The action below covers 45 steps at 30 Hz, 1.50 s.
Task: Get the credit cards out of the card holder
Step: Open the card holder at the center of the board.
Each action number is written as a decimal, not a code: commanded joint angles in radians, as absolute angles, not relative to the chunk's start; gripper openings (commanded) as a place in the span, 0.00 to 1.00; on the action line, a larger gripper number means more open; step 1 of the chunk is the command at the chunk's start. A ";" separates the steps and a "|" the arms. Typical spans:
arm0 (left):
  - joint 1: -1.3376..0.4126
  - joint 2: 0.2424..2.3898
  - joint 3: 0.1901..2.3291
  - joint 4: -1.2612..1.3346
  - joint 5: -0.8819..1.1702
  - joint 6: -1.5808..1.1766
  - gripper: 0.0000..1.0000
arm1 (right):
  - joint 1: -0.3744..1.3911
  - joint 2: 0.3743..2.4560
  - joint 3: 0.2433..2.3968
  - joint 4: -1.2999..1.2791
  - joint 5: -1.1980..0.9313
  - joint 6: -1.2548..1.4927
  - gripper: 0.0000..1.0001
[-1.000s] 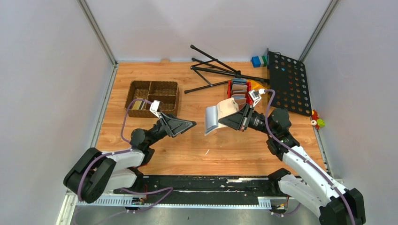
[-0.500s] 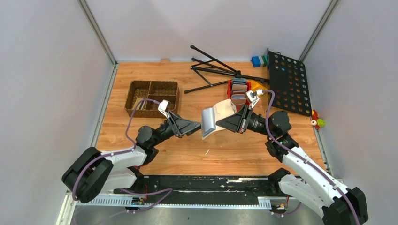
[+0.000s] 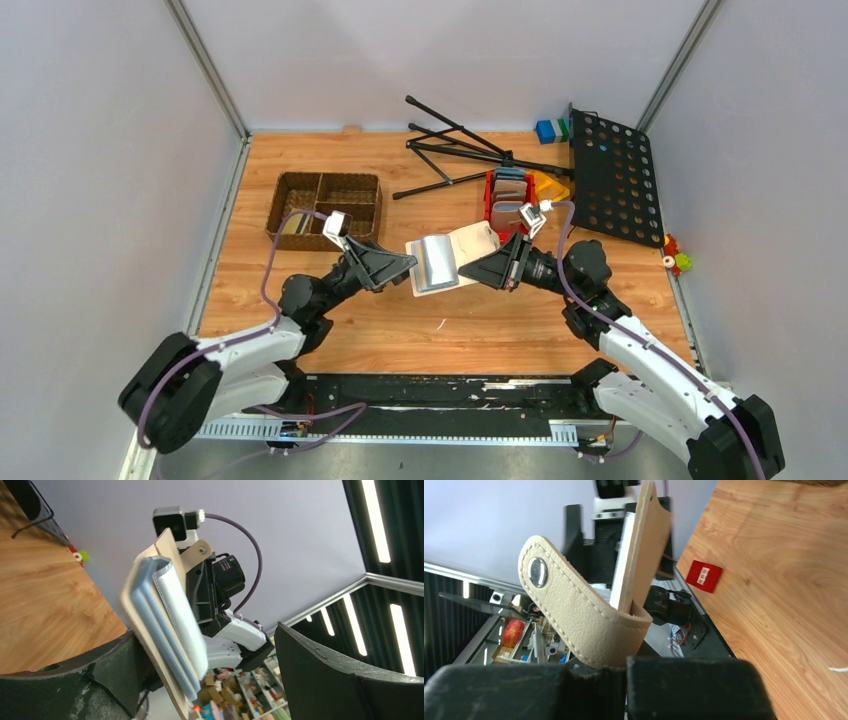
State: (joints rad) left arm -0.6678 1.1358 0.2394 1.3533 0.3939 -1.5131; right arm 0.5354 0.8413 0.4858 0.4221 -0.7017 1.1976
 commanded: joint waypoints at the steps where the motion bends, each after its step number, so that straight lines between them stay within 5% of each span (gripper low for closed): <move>1: -0.674 0.954 0.296 1.048 0.386 -1.319 0.94 | 0.540 0.817 0.472 0.363 -0.654 1.126 0.00; 10: -0.673 0.849 0.311 0.890 0.393 -1.203 0.87 | 0.541 0.853 0.471 0.404 -0.690 1.076 0.00; 15: -0.673 0.883 0.295 0.991 0.394 -1.255 0.89 | 0.543 0.863 0.481 0.431 -0.707 1.057 0.00; 18: -0.672 0.889 0.296 1.009 0.392 -1.293 0.99 | 0.543 0.860 0.486 0.429 -0.708 1.042 0.00; 26: -0.669 0.962 0.290 1.071 0.438 -1.304 0.99 | 0.555 0.868 0.489 0.432 -0.706 1.019 0.00; 45: -0.666 0.876 0.285 0.932 0.413 -1.288 0.55 | 0.566 0.867 0.489 0.405 -0.695 0.983 0.00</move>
